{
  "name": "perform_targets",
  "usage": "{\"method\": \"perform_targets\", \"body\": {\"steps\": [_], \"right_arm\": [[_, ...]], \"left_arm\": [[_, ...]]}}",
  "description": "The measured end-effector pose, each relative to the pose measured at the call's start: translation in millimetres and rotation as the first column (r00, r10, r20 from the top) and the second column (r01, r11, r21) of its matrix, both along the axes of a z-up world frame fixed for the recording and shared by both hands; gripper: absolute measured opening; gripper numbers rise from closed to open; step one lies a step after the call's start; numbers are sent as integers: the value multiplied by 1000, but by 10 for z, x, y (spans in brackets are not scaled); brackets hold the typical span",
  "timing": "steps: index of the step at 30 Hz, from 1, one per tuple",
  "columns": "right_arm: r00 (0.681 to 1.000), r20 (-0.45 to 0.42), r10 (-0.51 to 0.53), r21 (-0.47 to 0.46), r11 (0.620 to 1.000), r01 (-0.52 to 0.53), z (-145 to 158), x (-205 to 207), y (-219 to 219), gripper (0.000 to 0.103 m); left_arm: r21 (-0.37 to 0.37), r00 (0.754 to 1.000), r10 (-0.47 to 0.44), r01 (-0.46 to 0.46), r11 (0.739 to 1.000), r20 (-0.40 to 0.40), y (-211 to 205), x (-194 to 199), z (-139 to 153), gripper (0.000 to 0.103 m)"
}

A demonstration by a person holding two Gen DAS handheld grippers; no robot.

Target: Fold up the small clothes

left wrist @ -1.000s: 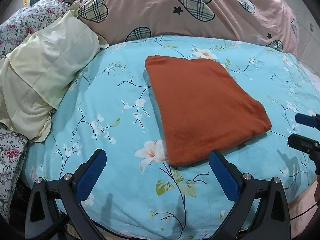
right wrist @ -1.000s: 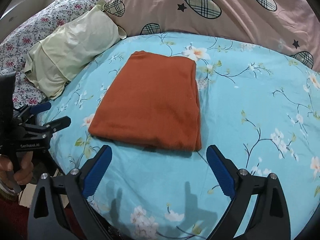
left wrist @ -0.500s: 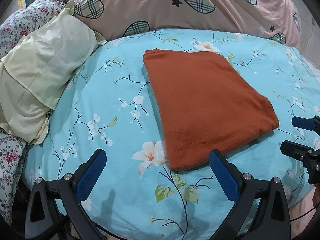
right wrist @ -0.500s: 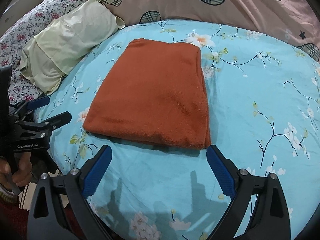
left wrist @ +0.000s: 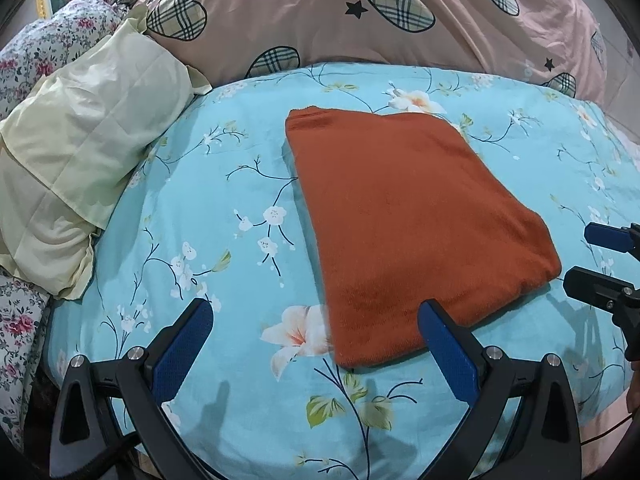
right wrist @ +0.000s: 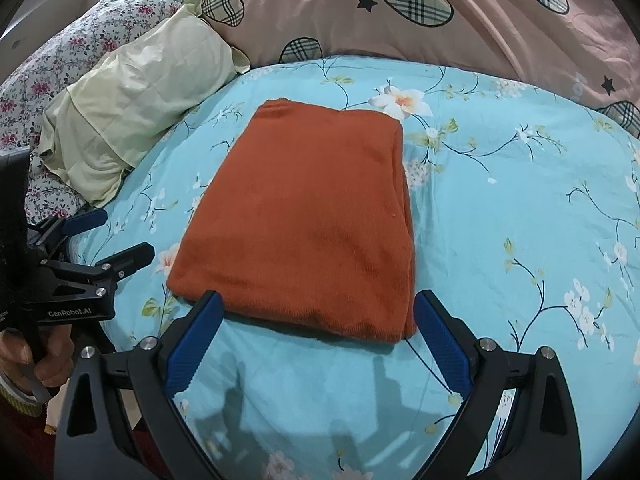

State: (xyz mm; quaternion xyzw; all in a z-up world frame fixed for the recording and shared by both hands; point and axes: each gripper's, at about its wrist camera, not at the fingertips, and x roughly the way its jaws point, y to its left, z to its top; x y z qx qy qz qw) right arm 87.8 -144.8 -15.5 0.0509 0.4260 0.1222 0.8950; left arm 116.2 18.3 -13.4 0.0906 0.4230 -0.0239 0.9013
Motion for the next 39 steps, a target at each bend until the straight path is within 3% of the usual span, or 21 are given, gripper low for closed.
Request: {"method": "perform_targets", "body": {"steps": [39], "right_arm": [[1000,-4,-7,3,1000,7,-14,-5,56,97]], "left_arm": [[-4,1000,4,-4,1000,1,-52,-40,26,102]]}}
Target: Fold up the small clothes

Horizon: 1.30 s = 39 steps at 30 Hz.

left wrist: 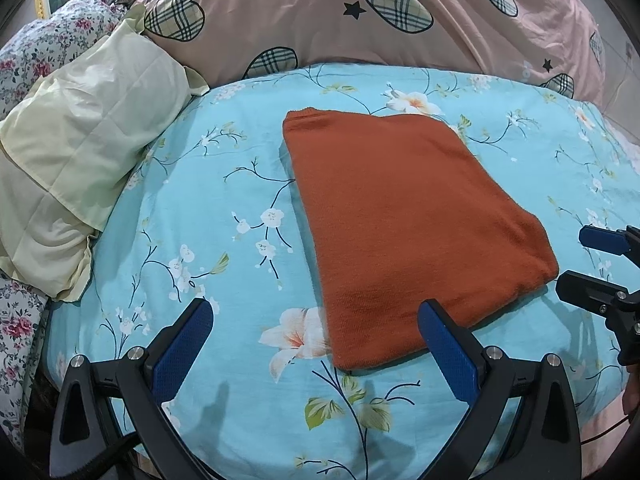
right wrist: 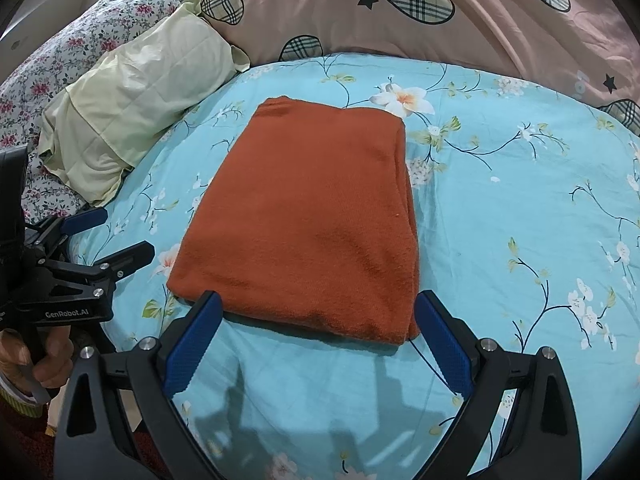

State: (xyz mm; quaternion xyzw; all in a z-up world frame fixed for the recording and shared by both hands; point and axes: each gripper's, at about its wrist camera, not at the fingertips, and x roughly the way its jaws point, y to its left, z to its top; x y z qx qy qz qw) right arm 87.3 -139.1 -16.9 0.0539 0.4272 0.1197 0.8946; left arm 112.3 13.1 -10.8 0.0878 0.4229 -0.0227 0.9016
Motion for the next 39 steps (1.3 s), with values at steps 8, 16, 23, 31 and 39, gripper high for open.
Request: {"method": "perform_targets", "body": {"steps": [8,16,23,31,39], "right_arm": [[1000,0,0,0,1000,0,-1,3,2,97],[1000,-1,8,-1,1000,-8,-5,17,8,97],[1000,3,11,-3,1000,-11,24,-12,17,97],[1000,7,12,-5,1000,-12,50,-18,0,97],[1000,7,12,-5,1000,-12,52,-21,0,97]], "left_arm": [[1,1000,-6,6,1000,-3,-5,22,-16,102],[-1,1000,-6,6,1000,-2,3,27,-10,102],[-2,1000,-9,9,1000,3,0,2,9,102],[-4,1000,-12,12,1000,8,-7,-32,43,102],[-4,1000,-12,12,1000,9,-4,-29,45,102]]}}
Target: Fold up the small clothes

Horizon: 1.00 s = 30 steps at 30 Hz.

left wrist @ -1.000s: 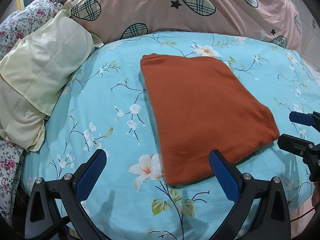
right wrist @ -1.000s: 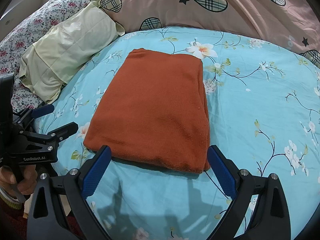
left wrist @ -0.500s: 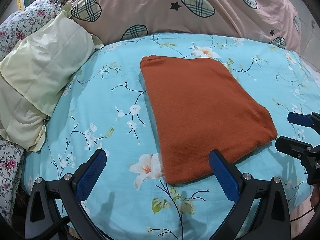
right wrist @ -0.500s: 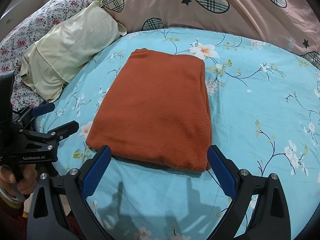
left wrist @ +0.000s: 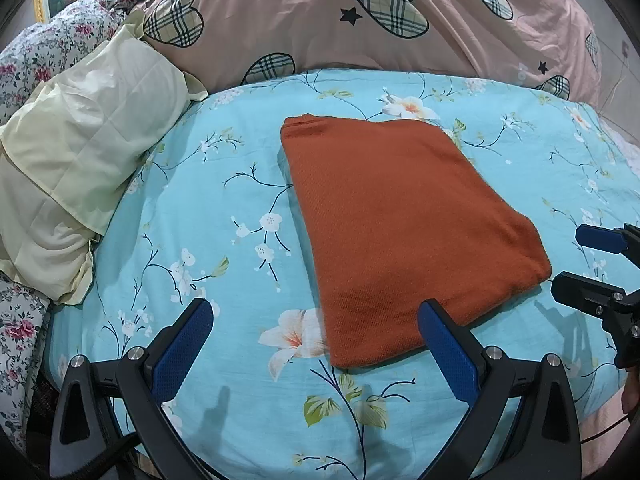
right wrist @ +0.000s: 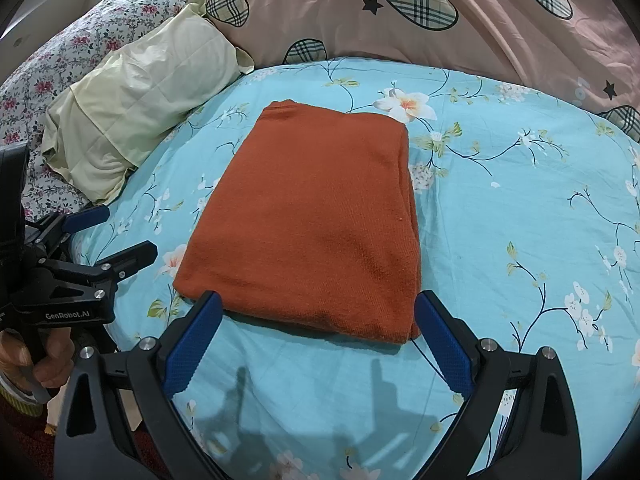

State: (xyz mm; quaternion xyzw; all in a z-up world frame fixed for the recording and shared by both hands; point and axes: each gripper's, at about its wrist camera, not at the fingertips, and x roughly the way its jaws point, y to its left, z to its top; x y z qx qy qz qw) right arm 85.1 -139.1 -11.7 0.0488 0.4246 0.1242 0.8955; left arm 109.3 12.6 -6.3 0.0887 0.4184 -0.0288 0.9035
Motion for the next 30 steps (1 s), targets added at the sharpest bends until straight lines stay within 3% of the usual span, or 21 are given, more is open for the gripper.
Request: {"method": "perform_targets", "body": {"steps": [30], "right_arm": [[1000,-7,2,-5,1000,-2,2,61,-72,97]], "left_arm": [[1,1000,-1,1,1000,1,-9,45,4,102]]}}
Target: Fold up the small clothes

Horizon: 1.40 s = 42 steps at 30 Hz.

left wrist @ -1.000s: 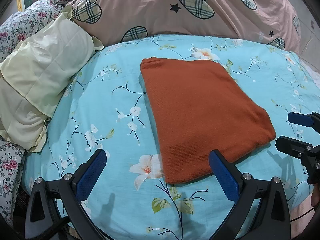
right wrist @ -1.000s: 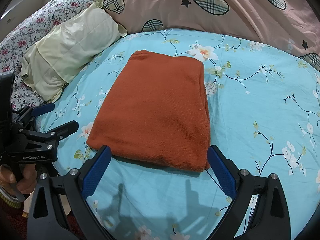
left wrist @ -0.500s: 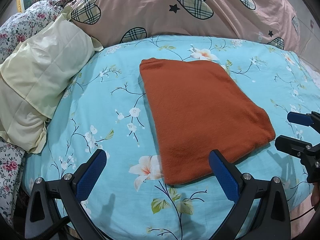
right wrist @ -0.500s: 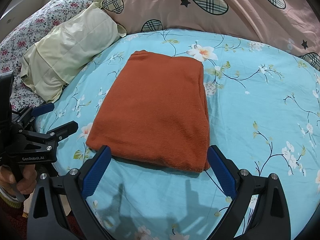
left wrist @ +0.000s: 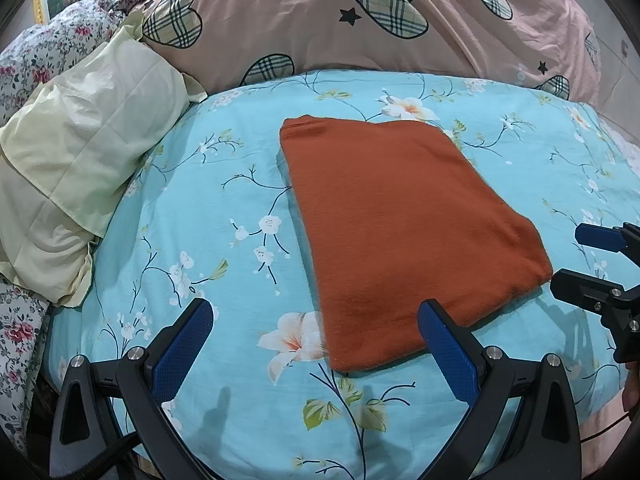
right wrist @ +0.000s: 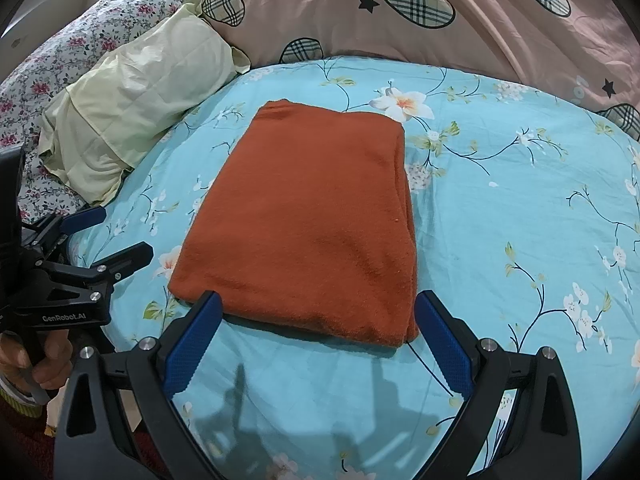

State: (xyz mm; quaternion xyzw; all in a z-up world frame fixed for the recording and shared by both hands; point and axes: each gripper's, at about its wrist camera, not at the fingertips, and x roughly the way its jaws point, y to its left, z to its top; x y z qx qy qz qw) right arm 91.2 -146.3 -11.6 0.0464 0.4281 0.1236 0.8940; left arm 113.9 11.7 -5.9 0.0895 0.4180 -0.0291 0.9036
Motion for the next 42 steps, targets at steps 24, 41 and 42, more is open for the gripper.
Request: {"method": "perform_targets", "body": {"steps": [24,41,42], "right_arm": [[1000,15,-12,1,1000,12,54,14,-82,97],[1000,25,-3,-7,1000,3,104,35,-48,97],[1000,26,-3,-7,1000,3,106,33,-45,97]], "left_arm": [[8,1000,-1,1,1000,4,22,-11,17,102],[13,1000,-6,5,1000,16,-8,-13,66,102],[13,1000,-6,6,1000,16,-11,-10,67,102]]}}
